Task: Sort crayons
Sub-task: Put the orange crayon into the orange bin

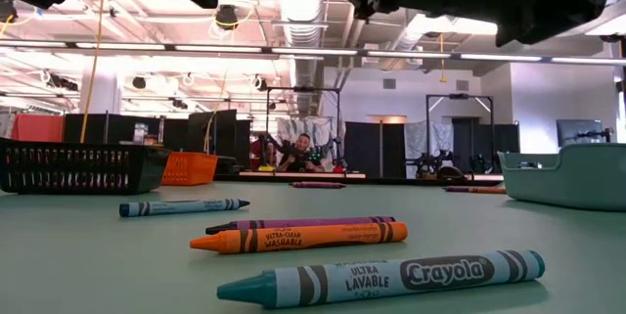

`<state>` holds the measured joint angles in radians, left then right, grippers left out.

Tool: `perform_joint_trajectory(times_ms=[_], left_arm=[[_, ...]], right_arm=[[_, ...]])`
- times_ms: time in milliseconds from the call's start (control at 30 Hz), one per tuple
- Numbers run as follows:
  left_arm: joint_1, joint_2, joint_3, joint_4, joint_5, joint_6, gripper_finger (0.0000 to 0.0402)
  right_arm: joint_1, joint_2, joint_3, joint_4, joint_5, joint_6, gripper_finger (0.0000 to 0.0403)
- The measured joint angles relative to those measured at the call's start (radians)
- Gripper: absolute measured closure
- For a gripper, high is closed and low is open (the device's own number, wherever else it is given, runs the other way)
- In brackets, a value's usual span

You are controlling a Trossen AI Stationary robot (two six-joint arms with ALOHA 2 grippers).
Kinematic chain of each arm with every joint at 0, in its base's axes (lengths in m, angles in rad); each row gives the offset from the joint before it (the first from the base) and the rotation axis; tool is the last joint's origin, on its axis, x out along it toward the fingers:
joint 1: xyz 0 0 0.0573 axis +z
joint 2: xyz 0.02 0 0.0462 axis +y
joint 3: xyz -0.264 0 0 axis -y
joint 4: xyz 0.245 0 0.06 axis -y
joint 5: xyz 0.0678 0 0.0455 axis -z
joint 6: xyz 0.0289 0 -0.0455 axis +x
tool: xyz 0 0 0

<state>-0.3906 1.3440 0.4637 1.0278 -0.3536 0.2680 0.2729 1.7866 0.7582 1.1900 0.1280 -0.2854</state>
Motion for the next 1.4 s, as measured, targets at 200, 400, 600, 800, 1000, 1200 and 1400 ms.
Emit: perform_joint_trajectory(times_ms=[200, 400, 600, 800, 1000, 1200, 1400], left_arm=[[-0.001, 0.000, 0.000, 0.014, 0.031, 0.009, 0.0320], [0.000, 0.000, 0.000, 0.053, 0.029, 0.034, 0.0320], [0.000, 0.000, 0.000, 0.083, 0.032, 0.043, 0.0320], [0.000, 0.000, 0.000, 0.093, 0.032, 0.062, 0.0320], [0.010, 0.000, 0.000, 0.135, 0.034, 0.062, 0.0320], [0.015, 0.000, 0.000, 0.154, 0.034, 0.072, 0.0320], [0.015, 0.000, 0.000, 0.153, 0.047, 0.080, 0.0352]], right_arm=[[-0.007, 0.000, 0.000, 0.013, 0.001, -0.009, 0.0401], [-0.011, 0.000, 0.000, 0.019, 0.008, -0.012, 0.0401], [-0.026, 0.000, 0.000, 0.022, 0.009, 0.000, 0.0401], [-0.028, 0.000, 0.000, 0.023, 0.009, 0.001, 0.0401], [-0.028, 0.000, 0.000, 0.022, 0.009, 0.000, 0.0401], [-0.028, 0.000, 0.000, 0.022, 0.009, 0.000, 0.0401], [-0.029, 0.000, 0.000, 0.022, 0.009, 0.000, 0.0401]])
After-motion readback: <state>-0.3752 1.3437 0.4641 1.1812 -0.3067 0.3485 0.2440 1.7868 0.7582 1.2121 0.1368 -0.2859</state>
